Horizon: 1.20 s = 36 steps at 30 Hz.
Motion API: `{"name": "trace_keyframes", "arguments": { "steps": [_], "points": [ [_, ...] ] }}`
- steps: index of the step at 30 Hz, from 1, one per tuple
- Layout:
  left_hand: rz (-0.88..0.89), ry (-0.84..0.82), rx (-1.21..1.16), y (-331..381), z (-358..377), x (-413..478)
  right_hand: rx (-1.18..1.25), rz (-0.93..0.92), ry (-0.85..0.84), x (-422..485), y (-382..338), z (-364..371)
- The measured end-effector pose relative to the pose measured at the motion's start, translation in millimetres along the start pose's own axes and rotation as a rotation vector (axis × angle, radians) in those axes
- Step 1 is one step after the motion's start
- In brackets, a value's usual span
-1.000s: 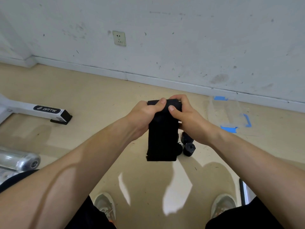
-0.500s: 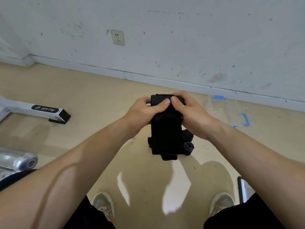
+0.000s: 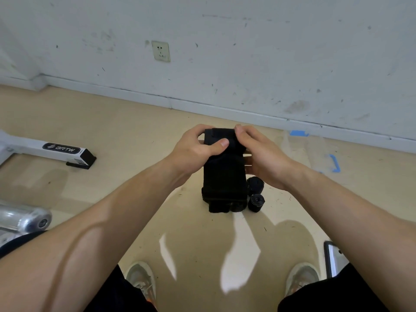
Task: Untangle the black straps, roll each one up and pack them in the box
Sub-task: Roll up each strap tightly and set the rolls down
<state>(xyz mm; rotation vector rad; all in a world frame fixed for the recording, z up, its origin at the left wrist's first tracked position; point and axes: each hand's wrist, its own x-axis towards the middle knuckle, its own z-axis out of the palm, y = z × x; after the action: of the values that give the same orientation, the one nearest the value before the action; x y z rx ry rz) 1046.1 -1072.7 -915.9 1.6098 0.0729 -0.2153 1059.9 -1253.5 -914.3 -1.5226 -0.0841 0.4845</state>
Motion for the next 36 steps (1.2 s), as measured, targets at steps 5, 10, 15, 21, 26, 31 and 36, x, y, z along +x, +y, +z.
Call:
{"name": "trace_keyframes", "arguments": {
  "steps": [5,10,15,21,26,31,36],
  "points": [
    [-0.005,-0.004,-0.001,-2,-1,-3,-0.008,-0.089,0.044,4,5,2],
    [-0.131,-0.078,-0.096,0,-1,-6,-0.037,-0.142,0.060,3,4,0],
    [-0.142,-0.126,-0.120,12,2,-9,-0.060,-0.172,0.035,1,3,-3],
    [-0.101,-0.052,-0.107,9,2,-8,0.026,-0.069,-0.046,-4,-4,-6],
    [-0.045,-0.030,-0.110,9,0,-5,0.088,0.046,-0.019,-2,-5,-6],
    [0.000,-0.032,-0.065,5,-1,-5,0.071,-0.009,0.012,1,-1,-4],
    [-0.015,-0.076,-0.080,5,-6,-5,0.073,-0.079,0.032,3,1,-4]
  ]
}}
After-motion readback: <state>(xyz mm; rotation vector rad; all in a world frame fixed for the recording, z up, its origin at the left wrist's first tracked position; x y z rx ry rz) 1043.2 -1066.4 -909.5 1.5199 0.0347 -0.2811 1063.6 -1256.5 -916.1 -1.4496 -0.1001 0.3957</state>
